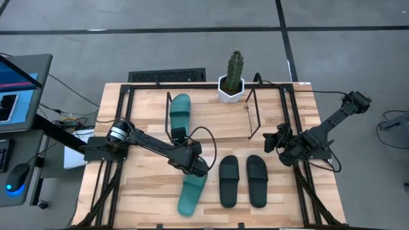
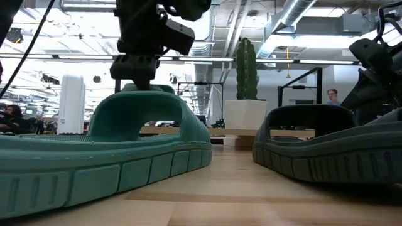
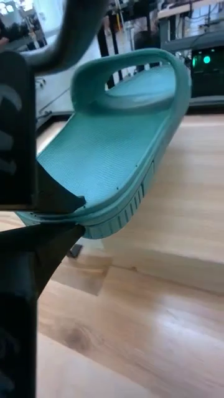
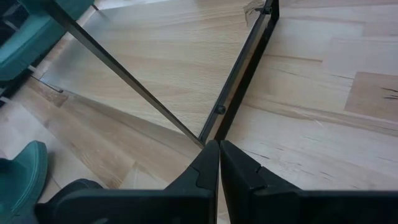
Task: Pick and place slides into the shelf
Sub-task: Put the left light blue slipper on the shelf
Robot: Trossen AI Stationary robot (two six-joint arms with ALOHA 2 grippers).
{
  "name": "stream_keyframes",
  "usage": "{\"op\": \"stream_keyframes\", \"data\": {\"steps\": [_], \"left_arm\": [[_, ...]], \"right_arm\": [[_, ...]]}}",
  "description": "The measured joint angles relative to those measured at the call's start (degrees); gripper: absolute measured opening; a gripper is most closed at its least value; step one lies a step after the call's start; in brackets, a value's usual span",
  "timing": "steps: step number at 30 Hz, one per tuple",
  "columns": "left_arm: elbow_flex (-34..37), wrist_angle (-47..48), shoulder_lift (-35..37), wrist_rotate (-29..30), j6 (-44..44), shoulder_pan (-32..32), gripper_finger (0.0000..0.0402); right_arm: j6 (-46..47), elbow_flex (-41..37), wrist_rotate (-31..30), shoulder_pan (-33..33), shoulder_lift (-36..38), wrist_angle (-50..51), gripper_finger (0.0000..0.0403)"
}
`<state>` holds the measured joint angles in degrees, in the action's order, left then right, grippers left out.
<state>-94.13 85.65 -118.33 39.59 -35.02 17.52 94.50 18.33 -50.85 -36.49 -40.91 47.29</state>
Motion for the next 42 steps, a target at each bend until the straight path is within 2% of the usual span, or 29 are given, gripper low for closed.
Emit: {"op": "stream_keyframes", "data": {"steps": [33, 42], "left_arm": [[0.7, -1.5, 0.0, 2.7, 0.9, -0.7, 0.0001], [7.7, -4.1, 0.0, -1.0, 0.1, 0.0, 0.0]], "right_arm": [[0.0, 0.0, 0.0, 0.0, 0.0, 0.0, 0.0008], [0.0, 0.0, 0.0, 0.0, 0.0, 0.0, 0.0008]]}}
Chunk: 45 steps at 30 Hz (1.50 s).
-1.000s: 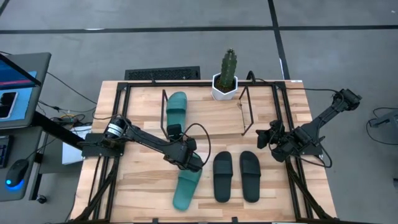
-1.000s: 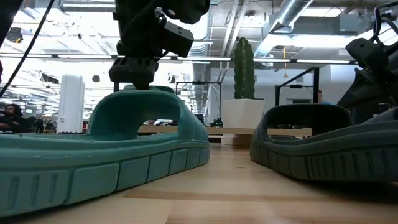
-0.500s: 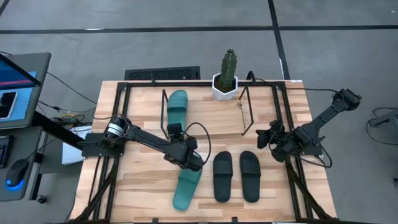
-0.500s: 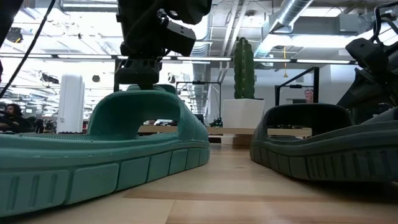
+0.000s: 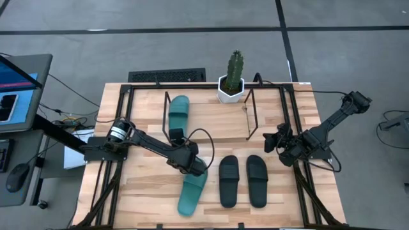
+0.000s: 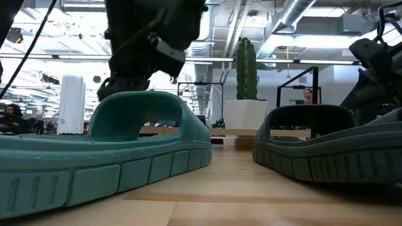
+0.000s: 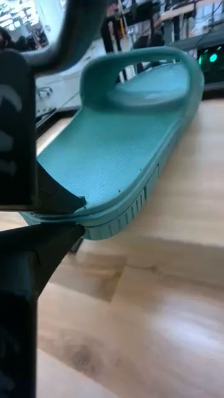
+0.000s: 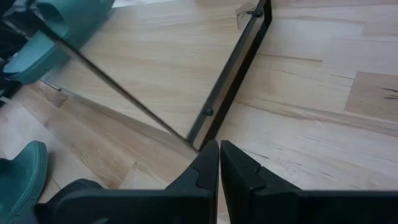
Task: Pick and place slides into the shelf
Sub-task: Put the left light blue slipper on the shelf, then put the light blue slipper on the shelf
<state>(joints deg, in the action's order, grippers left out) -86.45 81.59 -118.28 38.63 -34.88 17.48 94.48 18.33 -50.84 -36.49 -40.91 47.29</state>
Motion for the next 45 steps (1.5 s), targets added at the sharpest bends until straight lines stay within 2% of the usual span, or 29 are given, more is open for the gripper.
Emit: {"op": "stream_keyframes", "data": {"steps": [12, 34, 39, 45], "left_arm": [[0.2, -3.2, 0.0, -1.3, -0.2, -0.1, 0.0007], [0.1, -0.5, 0.0, 0.2, 0.9, -1.1, 0.0181], [0.1, 1.6, 0.0, -2.8, 0.4, -1.1, 0.0202], [0.1, 1.7, 0.0, -5.5, 1.6, -0.6, 0.0205]], "right_arm": [[0.0, 0.0, 0.0, 0.0, 0.0, 0.0, 0.0008], [0.0, 0.0, 0.0, 0.0, 0.0, 0.0, 0.0008], [0.0, 0.0, 0.0, 0.0, 0.0, 0.0, 0.0008], [0.0, 0.0, 0.0, 0.0, 0.0, 0.0, 0.0008]]}}
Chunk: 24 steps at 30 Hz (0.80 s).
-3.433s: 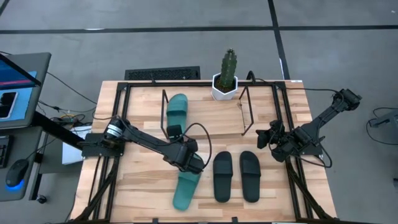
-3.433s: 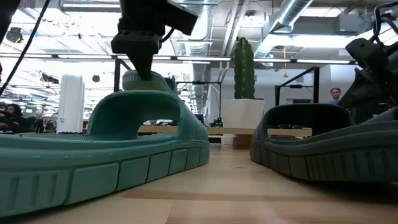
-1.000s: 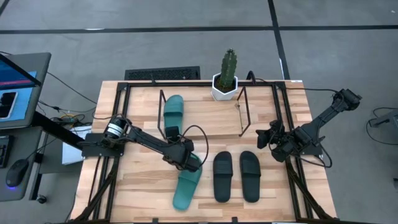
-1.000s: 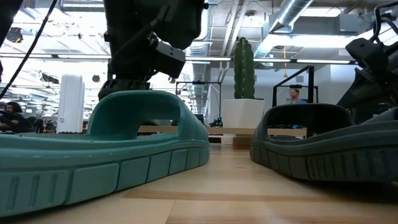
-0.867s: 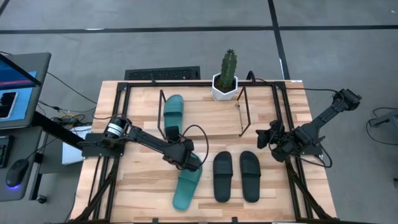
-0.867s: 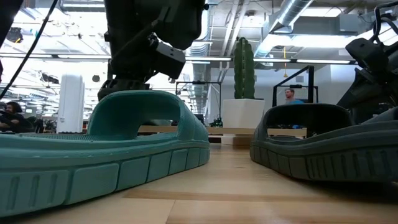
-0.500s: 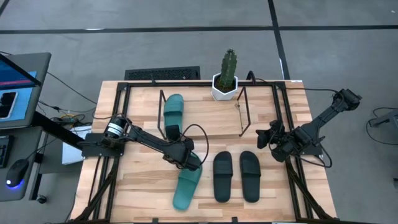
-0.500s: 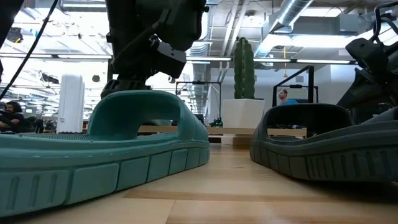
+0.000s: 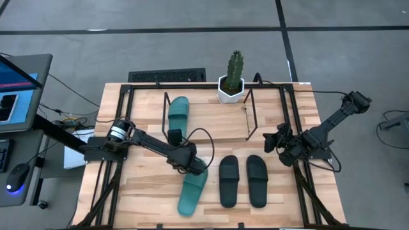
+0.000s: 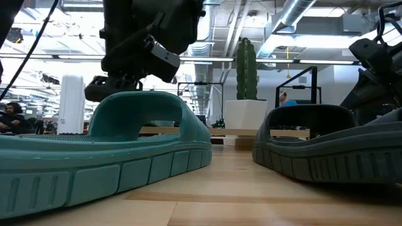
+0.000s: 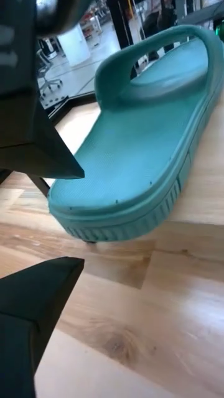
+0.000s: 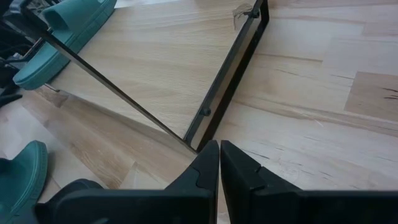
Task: Pick and place slides into the shelf
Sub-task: Put the light blue slipper on the shelf
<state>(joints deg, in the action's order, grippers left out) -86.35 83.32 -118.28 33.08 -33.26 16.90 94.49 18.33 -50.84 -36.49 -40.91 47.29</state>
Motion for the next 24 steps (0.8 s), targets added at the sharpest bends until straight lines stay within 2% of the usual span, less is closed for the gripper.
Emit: {"op": "stream_keyframes", "data": {"steps": [9, 17, 24], "left_arm": [[-2.6, 0.4, 0.0, -1.3, 4.9, 2.4, 0.0206], [-13.9, 6.9, 0.2, 0.1, 13.4, 6.2, 0.0206], [-19.4, 6.7, 5.1, -10.6, 27.3, 10.5, 0.0206]], "right_arm": [[0.0, 0.0, 0.0, 0.0, 0.0, 0.0, 0.0008], [0.0, 0.0, 0.0, 0.0, 0.0, 0.0, 0.0008], [0.0, 0.0, 0.0, 0.0, 0.0, 0.0, 0.0008]]}}
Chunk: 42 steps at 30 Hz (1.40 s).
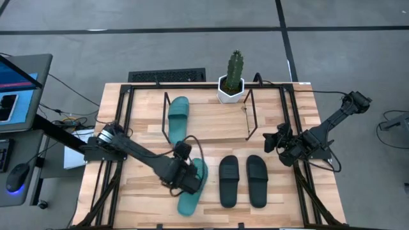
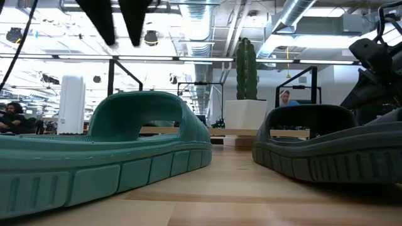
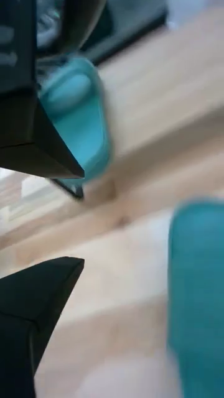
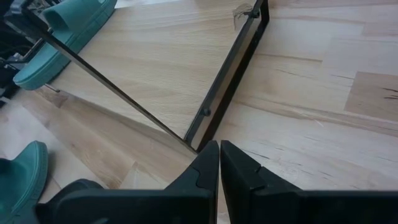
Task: Pick and place slides into the shelf
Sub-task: Put the light blue slipper on the shelf
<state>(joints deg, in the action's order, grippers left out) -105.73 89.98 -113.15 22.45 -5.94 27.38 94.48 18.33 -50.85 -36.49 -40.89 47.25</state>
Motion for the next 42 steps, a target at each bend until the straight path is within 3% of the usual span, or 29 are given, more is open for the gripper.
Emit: {"op": "stream_keyframes", "data": {"steps": [4, 10, 32, 42], "left_arm": [[-0.3, -1.0, 3.9, -5.8, 0.5, 1.3, 0.0206], [-0.3, -8.5, 5.3, -6.6, -2.0, 3.6, 0.0206], [7.7, -26.3, 4.3, 3.5, -3.7, 7.7, 0.0206], [7.6, -36.5, 2.6, 1.9, -4.7, 8.0, 0.0206]], "right_arm": [[0.0, 0.0, 0.0, 0.0, 0.0, 0.0, 0.0008], [0.0, 0.0, 0.0, 0.0, 0.0, 0.0, 0.0008], [0.0, 0.0, 0.0, 0.0, 0.0, 0.0, 0.0008], [0.0, 0.0, 0.0, 0.0, 0.0, 0.0, 0.0008]]}}
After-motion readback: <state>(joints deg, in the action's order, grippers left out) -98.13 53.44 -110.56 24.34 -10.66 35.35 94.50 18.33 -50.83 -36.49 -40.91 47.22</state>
